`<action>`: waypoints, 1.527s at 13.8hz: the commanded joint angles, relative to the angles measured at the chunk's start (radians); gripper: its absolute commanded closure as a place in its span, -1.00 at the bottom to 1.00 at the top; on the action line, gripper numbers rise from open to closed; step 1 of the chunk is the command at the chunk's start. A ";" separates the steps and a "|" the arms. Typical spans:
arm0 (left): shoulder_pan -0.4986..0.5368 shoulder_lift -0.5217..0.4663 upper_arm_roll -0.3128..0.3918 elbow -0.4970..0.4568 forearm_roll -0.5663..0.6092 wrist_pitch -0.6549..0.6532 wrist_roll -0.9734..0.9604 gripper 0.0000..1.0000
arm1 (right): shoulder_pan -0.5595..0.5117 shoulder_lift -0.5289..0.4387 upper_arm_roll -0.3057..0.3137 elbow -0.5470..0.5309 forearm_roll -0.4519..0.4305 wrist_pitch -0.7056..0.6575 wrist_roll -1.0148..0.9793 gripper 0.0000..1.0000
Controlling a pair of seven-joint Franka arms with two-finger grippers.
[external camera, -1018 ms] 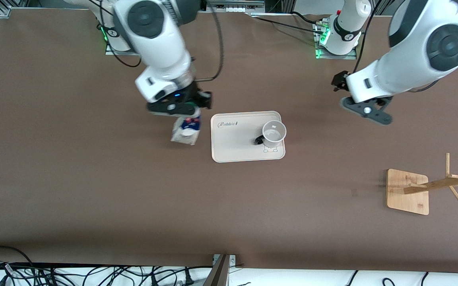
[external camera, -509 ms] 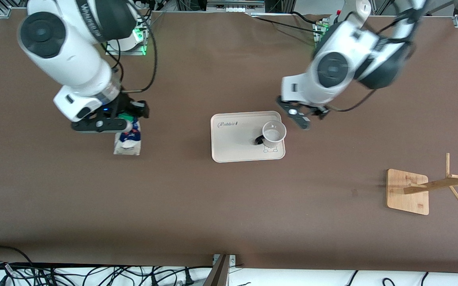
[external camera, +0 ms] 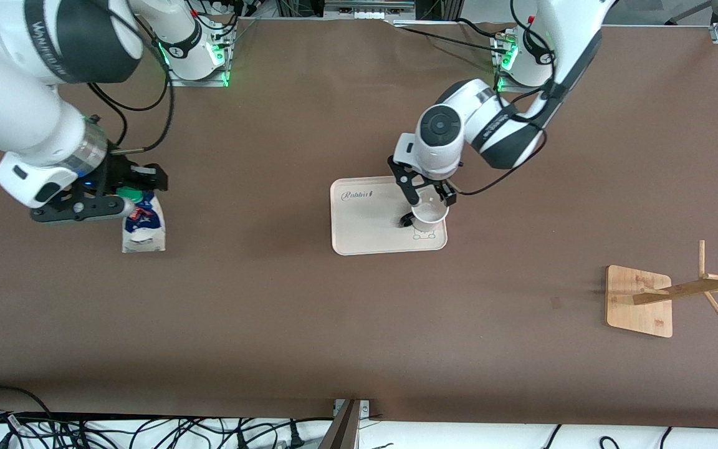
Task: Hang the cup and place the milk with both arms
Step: 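Carry the carton aside with the right gripper while the left gripper grasps the mug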
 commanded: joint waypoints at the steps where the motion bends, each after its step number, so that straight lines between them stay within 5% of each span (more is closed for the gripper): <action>1: -0.039 0.059 -0.006 0.017 0.141 0.029 -0.061 -1.00 | -0.045 0.010 -0.001 -0.013 0.014 -0.045 -0.046 1.00; 2: -0.039 0.065 -0.007 0.014 0.171 0.040 -0.061 -0.66 | -0.059 0.018 -0.001 -0.013 0.016 -0.068 -0.044 1.00; 3: -0.046 0.065 -0.006 0.014 0.171 0.032 -0.066 0.68 | -0.070 0.022 0.000 -0.018 0.017 -0.082 -0.041 1.00; 5: -0.080 0.068 0.000 0.017 0.174 0.029 -0.072 1.00 | -0.079 0.033 0.000 -0.033 0.019 -0.087 -0.043 1.00; 12: -0.071 0.077 0.003 0.046 0.173 0.028 -0.066 1.00 | -0.153 0.075 0.016 -0.070 0.004 -0.013 -0.320 1.00; 14: -0.069 0.068 -0.001 0.094 0.159 -0.021 -0.075 1.00 | -0.235 0.061 0.109 -0.075 -0.030 0.025 -0.336 1.00; 15: -0.077 0.057 -0.004 0.143 0.153 -0.087 -0.078 1.00 | -0.295 0.049 0.166 -0.073 -0.044 0.040 -0.336 1.00; 19: -0.077 0.054 -0.004 0.469 -0.027 -0.473 -0.152 1.00 | -0.329 0.041 0.181 -0.049 -0.046 0.040 -0.343 1.00; 21: -0.054 0.041 -0.003 0.580 -0.030 -0.597 -0.192 1.00 | -0.469 0.024 0.335 -0.047 -0.058 0.043 -0.336 1.00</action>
